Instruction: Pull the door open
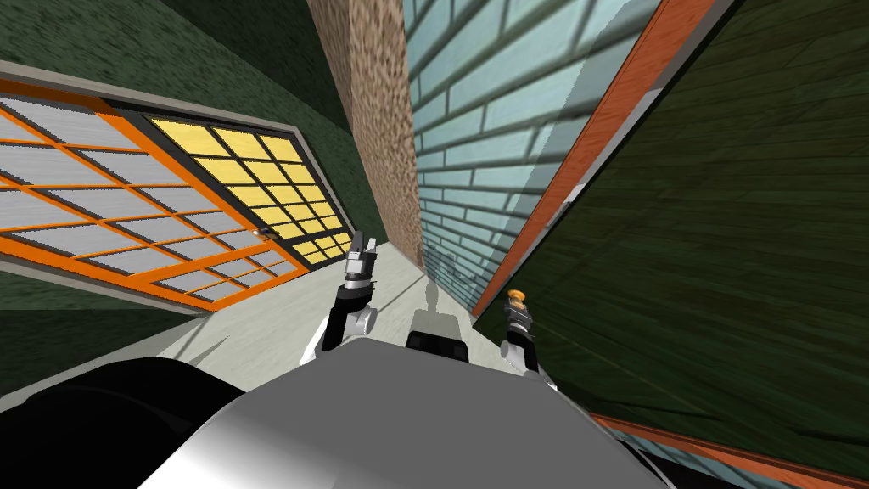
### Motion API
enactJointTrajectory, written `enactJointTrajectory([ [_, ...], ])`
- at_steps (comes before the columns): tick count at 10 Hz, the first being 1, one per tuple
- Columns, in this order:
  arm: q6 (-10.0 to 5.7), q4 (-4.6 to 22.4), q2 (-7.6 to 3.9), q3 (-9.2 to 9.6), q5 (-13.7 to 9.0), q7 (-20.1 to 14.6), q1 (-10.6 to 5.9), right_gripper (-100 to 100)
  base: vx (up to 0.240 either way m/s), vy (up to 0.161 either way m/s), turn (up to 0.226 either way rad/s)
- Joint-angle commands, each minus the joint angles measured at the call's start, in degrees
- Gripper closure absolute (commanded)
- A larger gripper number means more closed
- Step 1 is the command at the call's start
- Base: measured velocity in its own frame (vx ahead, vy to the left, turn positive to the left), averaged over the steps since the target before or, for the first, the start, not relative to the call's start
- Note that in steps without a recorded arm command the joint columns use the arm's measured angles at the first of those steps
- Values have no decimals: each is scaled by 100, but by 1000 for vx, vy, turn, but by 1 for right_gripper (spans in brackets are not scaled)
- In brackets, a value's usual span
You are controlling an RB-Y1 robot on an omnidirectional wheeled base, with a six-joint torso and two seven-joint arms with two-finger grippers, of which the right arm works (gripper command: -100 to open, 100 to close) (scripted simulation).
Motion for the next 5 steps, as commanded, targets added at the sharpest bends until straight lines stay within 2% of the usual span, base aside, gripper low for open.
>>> enactJointTrajectory([
  [1,7,-5,-30,110,48,-123,39,100,-204,17,99],
  [3,-3,-33,-116,225,103,-278,83,100,-219,16,93],
  [5,-15,-69,-224,370,172,-473,139,100,-229,-23,118],
])
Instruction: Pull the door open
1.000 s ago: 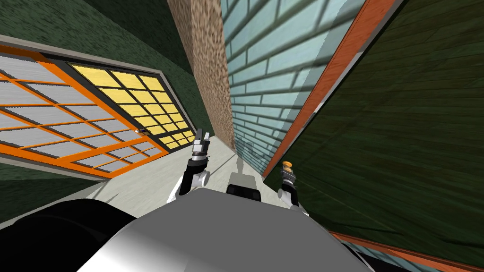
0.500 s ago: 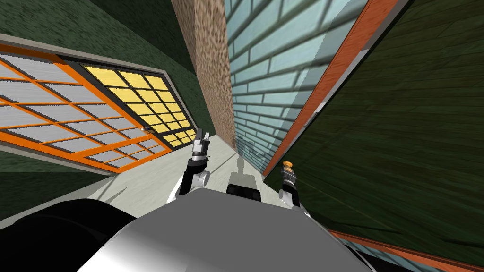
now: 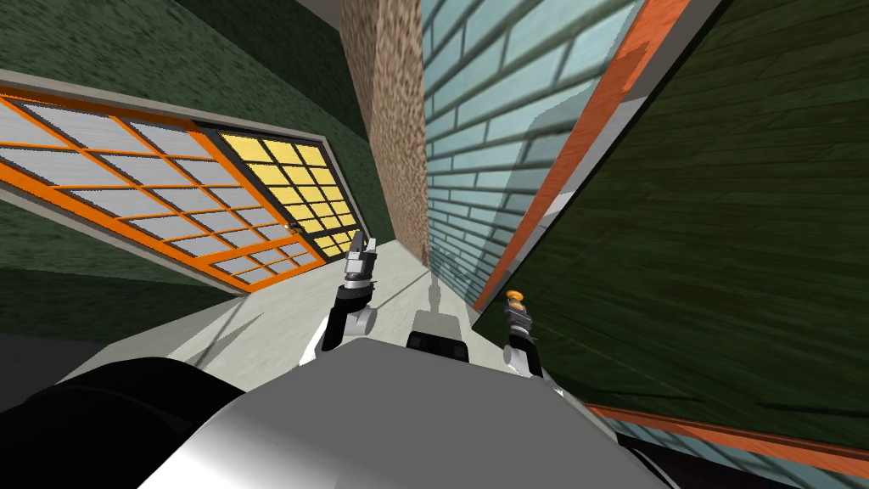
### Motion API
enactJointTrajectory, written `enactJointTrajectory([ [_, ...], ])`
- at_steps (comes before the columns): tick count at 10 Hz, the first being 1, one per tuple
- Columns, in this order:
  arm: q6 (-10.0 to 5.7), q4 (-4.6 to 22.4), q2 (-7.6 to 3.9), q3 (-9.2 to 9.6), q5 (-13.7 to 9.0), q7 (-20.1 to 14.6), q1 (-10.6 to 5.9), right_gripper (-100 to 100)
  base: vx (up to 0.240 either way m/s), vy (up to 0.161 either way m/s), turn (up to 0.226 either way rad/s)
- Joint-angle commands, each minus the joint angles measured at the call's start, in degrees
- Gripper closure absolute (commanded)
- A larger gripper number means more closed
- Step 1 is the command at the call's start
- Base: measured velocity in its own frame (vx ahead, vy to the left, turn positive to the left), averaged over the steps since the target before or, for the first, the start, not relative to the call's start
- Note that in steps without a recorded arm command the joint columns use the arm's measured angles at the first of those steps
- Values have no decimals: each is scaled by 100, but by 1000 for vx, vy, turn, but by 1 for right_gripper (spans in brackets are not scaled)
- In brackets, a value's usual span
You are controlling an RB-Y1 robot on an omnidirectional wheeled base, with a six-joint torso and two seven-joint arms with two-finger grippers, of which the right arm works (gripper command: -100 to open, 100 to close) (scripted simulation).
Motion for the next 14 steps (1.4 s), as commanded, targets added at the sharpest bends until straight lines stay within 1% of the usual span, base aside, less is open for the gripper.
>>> enactJointTrajectory([
  [1,-23,-31,-69,115,55,-158,13,100,-226,-28,133],
  [2,-31,-51,-131,197,94,-269,44,100,-232,-12,139],
  [3,-34,-61,-161,238,114,-324,60,100,-207,-23,105],
  [4,-21,-36,-140,197,92,-271,59,100,-86,-13,27],
  [5,-42,-62,-195,311,145,-382,113,100,-159,1,74],
  [8,-121,-135,-334,522,246,-597,199,100,-232,-39,103],
  [9,-164,-174,-410,636,301,-714,246,100,-269,-1,107],
  [11,-222,-227,-513,791,376,-872,309,100,-244,-21,84],
  [12,-236,-240,-537,829,394,-911,324,100,-233,-18,67],
  [13,-211,-206,-518,802,382,-875,312,100,-104,-6,14],
  [14,-299,-220,-601,938,457,-1018,387,100,-168,-28,76],
])
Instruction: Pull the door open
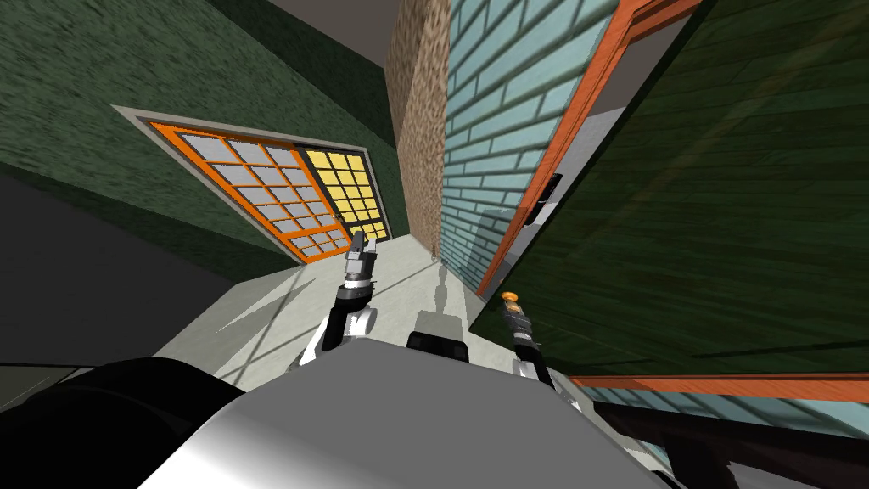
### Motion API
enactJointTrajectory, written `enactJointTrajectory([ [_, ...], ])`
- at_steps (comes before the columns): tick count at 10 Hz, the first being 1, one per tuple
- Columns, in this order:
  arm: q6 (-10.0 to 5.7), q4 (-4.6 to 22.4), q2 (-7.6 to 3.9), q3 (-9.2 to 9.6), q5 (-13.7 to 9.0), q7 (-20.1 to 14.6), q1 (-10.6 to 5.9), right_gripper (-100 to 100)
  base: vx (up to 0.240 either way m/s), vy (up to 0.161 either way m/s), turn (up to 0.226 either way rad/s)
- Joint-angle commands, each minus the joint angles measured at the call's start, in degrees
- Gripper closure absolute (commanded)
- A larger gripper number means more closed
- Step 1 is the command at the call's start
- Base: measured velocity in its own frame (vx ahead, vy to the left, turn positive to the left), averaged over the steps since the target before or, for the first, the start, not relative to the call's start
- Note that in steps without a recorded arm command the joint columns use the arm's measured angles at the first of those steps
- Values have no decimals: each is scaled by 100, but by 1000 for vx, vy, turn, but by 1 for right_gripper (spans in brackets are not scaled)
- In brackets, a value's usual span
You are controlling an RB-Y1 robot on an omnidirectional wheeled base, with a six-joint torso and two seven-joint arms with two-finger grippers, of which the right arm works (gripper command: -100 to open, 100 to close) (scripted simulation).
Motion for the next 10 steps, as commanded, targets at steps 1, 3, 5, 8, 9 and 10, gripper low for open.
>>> enactJointTrajectory([
  [1,-114,-15,-89,121,72,-142,49,100,-241,-82,107],
  [3,-260,-53,-232,301,176,-344,138,100,-245,-55,97],
  [5,-370,-83,-340,437,255,-496,206,100,-216,-8,56],
  [8,-423,-95,-408,529,309,-582,264,100,-160,-30,44],
  [9,-558,-81,-482,627,351,-682,349,100,-138,-49,108],
  [10,-644,-79,-533,679,372,-738,396,100,-212,-82,161],
])
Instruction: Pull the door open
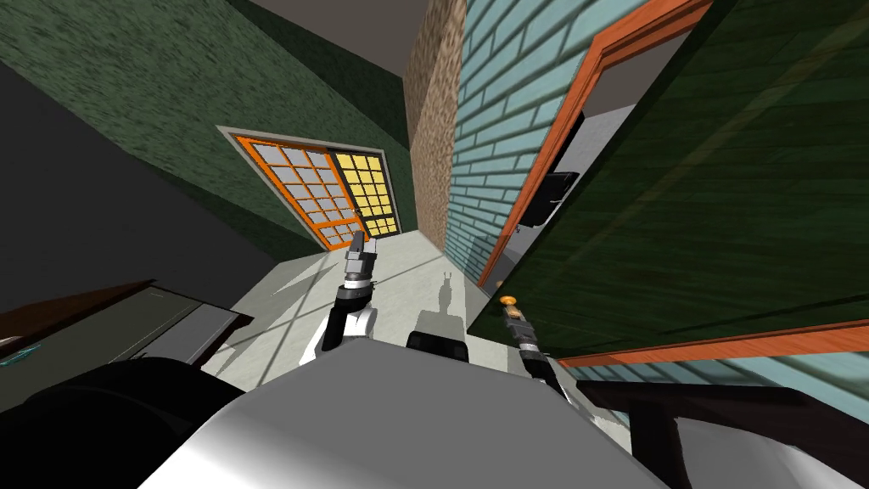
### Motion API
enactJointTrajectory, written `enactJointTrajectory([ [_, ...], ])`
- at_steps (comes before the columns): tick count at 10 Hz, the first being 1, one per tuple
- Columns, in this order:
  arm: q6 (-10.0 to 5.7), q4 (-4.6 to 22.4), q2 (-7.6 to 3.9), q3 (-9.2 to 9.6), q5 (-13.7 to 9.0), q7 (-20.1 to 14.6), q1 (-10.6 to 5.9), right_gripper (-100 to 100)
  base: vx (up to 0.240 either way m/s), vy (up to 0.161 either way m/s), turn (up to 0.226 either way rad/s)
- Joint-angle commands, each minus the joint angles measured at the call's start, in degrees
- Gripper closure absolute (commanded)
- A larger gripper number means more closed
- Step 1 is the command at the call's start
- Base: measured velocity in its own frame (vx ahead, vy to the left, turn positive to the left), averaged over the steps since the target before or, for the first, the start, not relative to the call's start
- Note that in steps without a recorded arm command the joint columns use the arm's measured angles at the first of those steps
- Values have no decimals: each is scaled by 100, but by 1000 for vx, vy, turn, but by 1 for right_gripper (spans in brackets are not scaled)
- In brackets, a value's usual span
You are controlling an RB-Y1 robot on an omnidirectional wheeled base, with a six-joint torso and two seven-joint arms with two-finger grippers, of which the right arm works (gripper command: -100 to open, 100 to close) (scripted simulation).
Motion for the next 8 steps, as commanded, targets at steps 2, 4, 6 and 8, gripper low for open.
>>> enactJointTrajectory([
  [2,-281,17,-152,166,71,-179,148,100,-204,-54,120],
  [4,-478,22,-267,285,120,-306,254,100,-230,-78,134],
  [6,-596,24,-336,356,150,-382,317,100,-149,-55,69],
  [8,-591,19,-350,388,163,-396,350,100,-121,-31,61],
])
